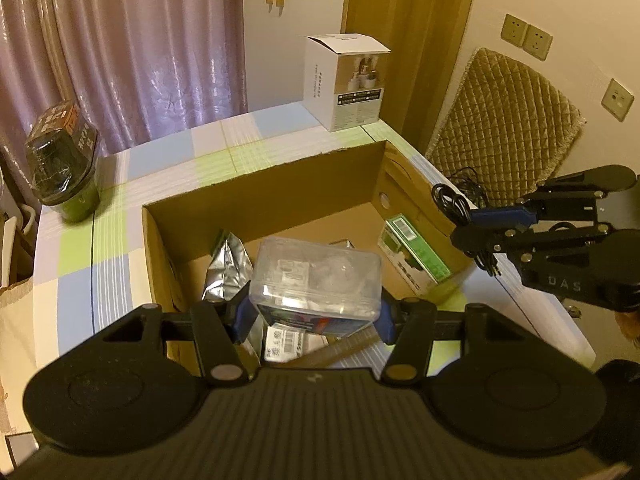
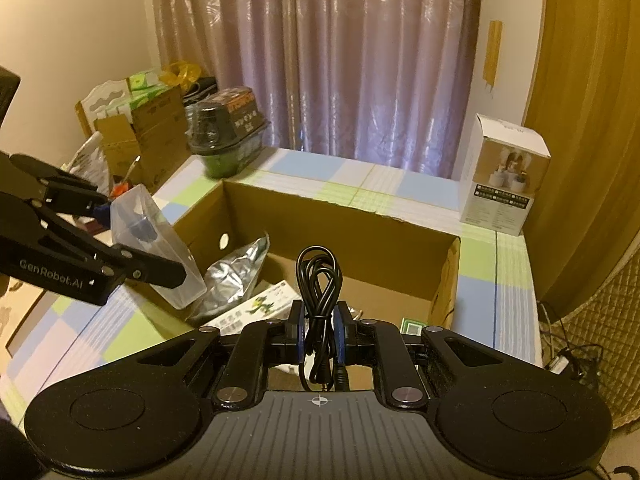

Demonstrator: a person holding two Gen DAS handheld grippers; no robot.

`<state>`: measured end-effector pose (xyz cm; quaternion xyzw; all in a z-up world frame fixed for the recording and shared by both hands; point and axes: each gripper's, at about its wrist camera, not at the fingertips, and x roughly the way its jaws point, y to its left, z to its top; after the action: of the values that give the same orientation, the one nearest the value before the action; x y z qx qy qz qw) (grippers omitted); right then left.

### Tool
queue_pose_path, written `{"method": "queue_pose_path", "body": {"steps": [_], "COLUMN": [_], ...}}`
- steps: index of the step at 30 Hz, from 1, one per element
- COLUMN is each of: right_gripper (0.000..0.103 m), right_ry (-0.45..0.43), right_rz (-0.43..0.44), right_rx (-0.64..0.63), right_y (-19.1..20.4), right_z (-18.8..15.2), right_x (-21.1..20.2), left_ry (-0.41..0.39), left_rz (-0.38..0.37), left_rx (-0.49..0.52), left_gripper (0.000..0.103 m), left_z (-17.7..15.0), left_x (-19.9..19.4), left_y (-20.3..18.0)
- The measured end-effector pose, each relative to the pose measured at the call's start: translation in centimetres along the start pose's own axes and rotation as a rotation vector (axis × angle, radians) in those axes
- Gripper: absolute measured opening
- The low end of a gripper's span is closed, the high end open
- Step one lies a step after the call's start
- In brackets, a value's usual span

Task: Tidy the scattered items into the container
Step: 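Carry plastic box with left tool and cable with right tool over the cardboard box, then open left tool to drop plastic box while right tool drops cable into box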

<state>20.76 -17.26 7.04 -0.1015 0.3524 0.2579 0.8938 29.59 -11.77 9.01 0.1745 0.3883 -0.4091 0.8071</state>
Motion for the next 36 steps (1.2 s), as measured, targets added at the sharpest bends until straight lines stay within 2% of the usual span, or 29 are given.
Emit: {"method": "queue_pose_path", "body": {"steps": [23,26,36], "right_gripper": [0.017,0.017,0.017], "right_ry": [0.039,0.042,0.05], "right_rz": [0.0,-0.001,-0.007], "right_rx": [0.062,0.064,0.072], "right_y": [-2.1,-2.3,-2.5], "right_z": [0.9,0.8,0.1], "right_x": [5.4,5.6,5.8], "left_ry": [0.036,0.03,0.052], "left_rz": [-0.01,-0.002,0.024], "left_rx": [-0.047,-0.062,-0.083], "left_gripper": [0.053,0.07,0.07], "left_z": [0.1,0.0,-1.4], "left_x": [5.4,5.7,5.7], "left_y": [2.7,3.0,3.7]}}
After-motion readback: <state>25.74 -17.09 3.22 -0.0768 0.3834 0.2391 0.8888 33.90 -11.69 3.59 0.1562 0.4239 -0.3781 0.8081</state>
